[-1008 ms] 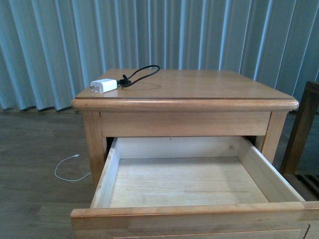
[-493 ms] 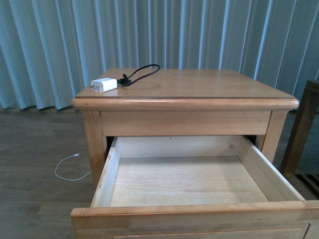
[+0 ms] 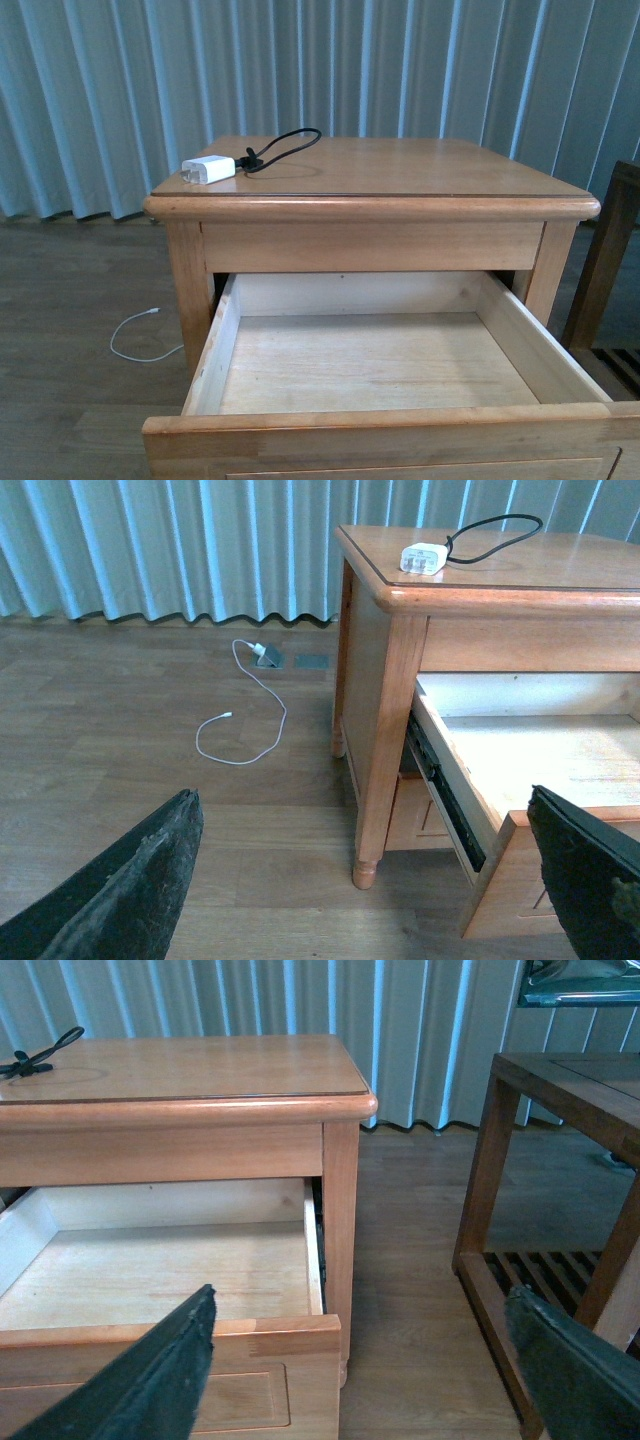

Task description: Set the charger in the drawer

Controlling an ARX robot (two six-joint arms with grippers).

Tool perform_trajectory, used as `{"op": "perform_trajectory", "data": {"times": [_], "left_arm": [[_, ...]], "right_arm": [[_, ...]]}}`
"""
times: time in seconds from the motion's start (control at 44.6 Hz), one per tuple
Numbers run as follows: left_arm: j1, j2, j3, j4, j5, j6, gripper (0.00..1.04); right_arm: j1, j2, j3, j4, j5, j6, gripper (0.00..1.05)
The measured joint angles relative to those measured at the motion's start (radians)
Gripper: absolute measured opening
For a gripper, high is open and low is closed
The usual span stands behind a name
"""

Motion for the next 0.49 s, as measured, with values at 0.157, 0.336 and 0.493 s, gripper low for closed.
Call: {"op": "perform_trajectory", "data": {"times": [0.157,0.336,0.493], "left_arm": [[0.0,0.0,0.0,0.0,0.0,0.0,0.99],[-0.08,0.038,0.0,0.059,-0.22,-0.09,0.99],[-0.219,0.085,0.001,0.111,-0.629,-0.333,0.99]], "right_arm": [[0.0,0.0,0.0,0.0,0.0,0.0,0.96],[0.0,0.0,0.0,0.0,0.0,0.0,0.96],[0.0,0.0,0.0,0.0,-0.001,0.0,0.96]]}}
